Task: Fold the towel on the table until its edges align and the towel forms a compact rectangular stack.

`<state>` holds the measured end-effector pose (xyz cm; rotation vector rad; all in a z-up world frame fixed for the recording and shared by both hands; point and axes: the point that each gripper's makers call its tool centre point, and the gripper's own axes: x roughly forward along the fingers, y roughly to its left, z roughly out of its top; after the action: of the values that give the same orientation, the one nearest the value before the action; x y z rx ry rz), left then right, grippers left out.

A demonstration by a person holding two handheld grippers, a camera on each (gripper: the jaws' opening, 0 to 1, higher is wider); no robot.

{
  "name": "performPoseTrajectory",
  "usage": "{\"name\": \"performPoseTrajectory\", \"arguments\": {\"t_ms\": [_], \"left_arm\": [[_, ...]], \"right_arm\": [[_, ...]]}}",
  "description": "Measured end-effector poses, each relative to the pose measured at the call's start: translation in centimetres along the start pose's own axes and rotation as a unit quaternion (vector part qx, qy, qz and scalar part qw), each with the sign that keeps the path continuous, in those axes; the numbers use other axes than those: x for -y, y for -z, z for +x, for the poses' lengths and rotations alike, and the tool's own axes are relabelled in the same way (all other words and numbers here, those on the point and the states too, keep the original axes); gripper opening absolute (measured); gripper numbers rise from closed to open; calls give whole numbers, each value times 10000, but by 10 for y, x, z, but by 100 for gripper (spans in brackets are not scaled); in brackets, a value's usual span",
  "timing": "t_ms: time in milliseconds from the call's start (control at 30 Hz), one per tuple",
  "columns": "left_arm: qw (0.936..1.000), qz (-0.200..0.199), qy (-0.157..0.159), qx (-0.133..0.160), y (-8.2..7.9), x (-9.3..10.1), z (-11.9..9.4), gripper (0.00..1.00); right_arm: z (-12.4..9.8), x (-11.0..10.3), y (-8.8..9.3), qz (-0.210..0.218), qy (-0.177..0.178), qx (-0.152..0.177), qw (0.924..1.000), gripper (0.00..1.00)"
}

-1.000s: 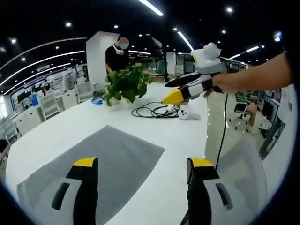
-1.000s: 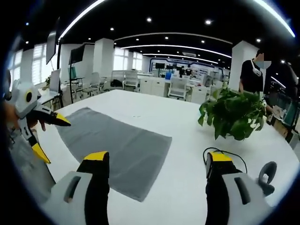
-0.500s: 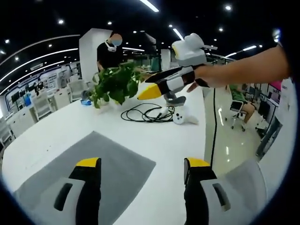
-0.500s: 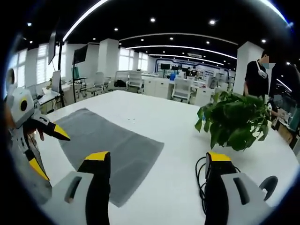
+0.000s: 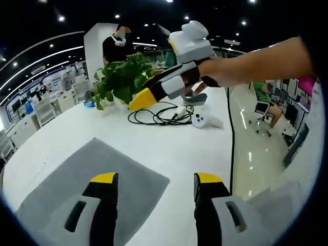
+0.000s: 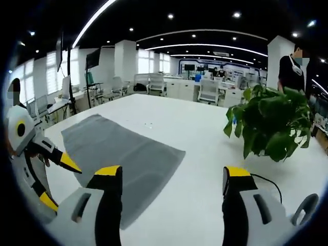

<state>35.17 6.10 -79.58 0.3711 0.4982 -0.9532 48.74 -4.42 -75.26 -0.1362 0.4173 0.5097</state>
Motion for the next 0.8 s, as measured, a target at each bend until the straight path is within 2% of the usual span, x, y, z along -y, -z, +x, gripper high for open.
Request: {"name": "performPoseTrajectory", "arguments": {"t_ms": [267, 400, 567, 800], "left_arm": [[9997, 16, -2, -249, 13, 9, 24, 53], [9992, 45, -12, -396, 19, 10, 40, 50], [9984, 123, -11, -558, 29, 9, 53, 41], [9977, 48, -34, -682, 39, 5, 74, 41]], "right_arm": [[18, 5, 19, 165, -171, -189, 9995, 77], [26, 6, 21, 196, -253, -205, 9993, 75], [40, 9, 23, 213, -418, -227, 9986, 73], [62, 12, 28, 193, -560, -274, 9979, 70]]}}
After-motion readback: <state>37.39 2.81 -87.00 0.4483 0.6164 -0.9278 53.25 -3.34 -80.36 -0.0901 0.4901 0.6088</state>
